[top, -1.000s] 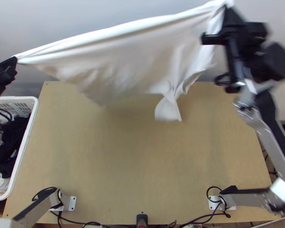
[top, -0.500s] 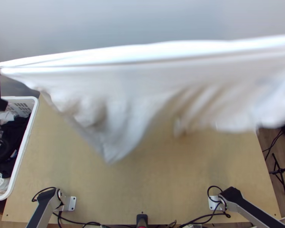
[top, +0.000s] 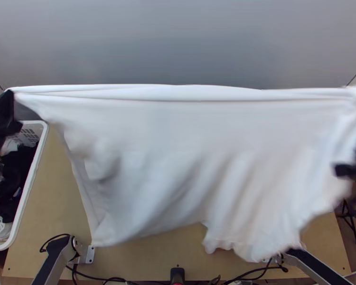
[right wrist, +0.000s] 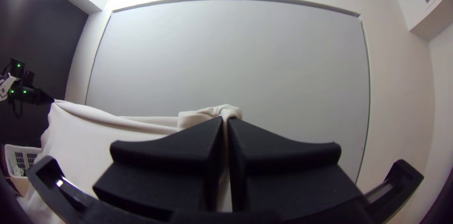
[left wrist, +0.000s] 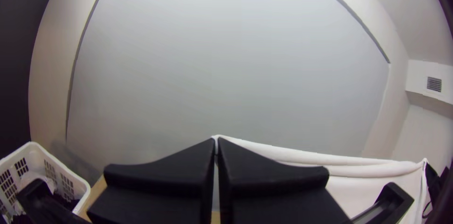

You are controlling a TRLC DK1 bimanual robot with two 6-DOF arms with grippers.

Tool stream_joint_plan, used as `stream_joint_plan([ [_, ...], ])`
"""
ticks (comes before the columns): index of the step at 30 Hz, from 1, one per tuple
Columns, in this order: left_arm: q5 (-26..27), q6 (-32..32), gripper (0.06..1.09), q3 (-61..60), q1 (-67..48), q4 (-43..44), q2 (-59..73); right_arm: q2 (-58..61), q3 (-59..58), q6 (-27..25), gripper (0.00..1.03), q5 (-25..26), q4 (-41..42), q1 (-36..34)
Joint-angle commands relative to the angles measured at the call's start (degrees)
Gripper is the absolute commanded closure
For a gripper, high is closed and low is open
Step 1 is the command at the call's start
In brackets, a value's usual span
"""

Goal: Fold the t-shirt

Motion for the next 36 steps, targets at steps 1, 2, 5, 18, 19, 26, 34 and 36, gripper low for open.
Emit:
stream_joint_plan([
  [1, -1.2, -1.0, 1.05, 1.3, -1.3, 0.5, 11.0, 9.9, -9.3, 9.1, 1.00, -2.2, 7.4, -4.0],
  [2, -2.2, -1.1, 1.05, 2.5, -1.5, 0.7, 13.3, 12.1, -9.2, 13.5, 1.00, -6.1, 7.7, -7.3],
  [5, -4.2, -1.2, 1.05, 6.7, -2.0, 0.6, 20.3, 19.9, -7.7, 25.3, 1.00, -14.5, 9.7, -15.3],
  [18, -7.0, -1.8, 1.05, 21.9, -4.5, -4.2, 29.7, 33.8, 9.6, 33.4, 1.00, -16.9, 7.3, -19.5],
  [19, -7.0, -2.2, 1.05, 24.2, -4.4, -5.6, 28.7, 33.3, 13.7, 34.1, 1.00, -17.0, 4.7, -19.5],
  [26, -7.1, -4.2, 1.05, 33.5, -1.1, -5.5, 17.9, 27.4, 35.7, 34.7, 1.00, -19.3, -7.2, -19.7],
  [34, -7.4, -4.2, 1.05, 32.1, 2.4, -1.7, 4.8, 15.3, 38.5, 32.9, 1.00, -22.1, -16.7, -18.8],
  [36, -7.5, -4.2, 1.05, 31.8, 2.5, -1.9, 2.7, 14.4, 40.7, 33.0, 1.00, -22.1, -19.8, -17.4],
])
